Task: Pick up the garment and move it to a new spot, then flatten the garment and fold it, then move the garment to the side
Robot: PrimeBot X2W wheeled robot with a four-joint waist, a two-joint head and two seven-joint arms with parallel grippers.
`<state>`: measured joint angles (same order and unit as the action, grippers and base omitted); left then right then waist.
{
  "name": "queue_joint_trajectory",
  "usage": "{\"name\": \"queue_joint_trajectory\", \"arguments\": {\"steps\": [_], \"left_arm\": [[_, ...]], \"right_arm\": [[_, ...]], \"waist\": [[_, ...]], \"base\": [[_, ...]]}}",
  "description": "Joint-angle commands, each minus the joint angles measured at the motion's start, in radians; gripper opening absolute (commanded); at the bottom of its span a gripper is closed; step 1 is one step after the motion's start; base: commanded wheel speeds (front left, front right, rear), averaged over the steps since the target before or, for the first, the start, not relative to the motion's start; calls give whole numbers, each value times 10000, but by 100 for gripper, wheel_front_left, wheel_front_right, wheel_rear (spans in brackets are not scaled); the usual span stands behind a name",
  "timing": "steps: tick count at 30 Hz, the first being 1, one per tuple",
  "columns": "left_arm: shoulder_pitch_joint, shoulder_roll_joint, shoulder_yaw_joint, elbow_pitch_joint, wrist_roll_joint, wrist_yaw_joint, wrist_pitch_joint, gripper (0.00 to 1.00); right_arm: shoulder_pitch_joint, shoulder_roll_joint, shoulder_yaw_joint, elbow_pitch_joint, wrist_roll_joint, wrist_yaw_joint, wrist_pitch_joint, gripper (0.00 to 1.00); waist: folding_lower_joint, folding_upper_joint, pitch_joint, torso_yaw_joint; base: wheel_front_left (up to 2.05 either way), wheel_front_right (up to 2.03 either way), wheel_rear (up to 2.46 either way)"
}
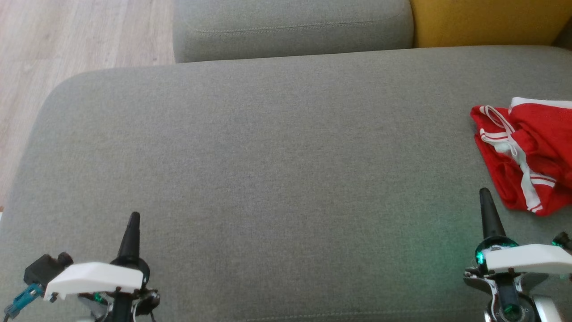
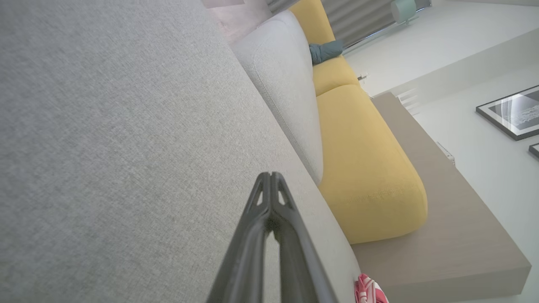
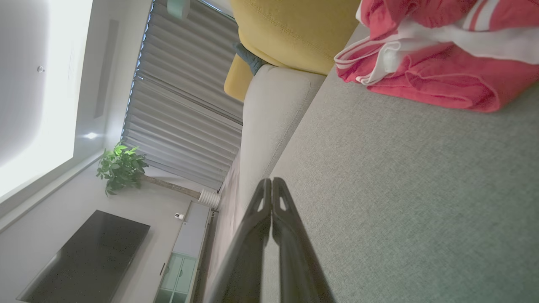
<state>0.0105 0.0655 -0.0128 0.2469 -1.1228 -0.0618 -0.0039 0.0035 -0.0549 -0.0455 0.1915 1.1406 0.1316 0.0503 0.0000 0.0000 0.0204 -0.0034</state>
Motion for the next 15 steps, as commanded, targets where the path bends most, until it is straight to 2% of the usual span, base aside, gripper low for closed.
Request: {"name": "queue_joint_trajectory", "arguments": {"steps": [1, 15], "left_arm": [[-612, 76, 371, -290, -246, -107, 62, 0], [-809, 2, 674, -196, -1826, -306, 439, 0]], "right_arm": [[-604, -216, 70, -281, 281, -6, 43, 0], [-767, -218, -59, -10, 1894, -7, 140, 0]], "waist": [[0, 0, -4, 1], [0, 0, -62, 12]], "base": [[0, 0, 0], [0, 0, 0]]}}
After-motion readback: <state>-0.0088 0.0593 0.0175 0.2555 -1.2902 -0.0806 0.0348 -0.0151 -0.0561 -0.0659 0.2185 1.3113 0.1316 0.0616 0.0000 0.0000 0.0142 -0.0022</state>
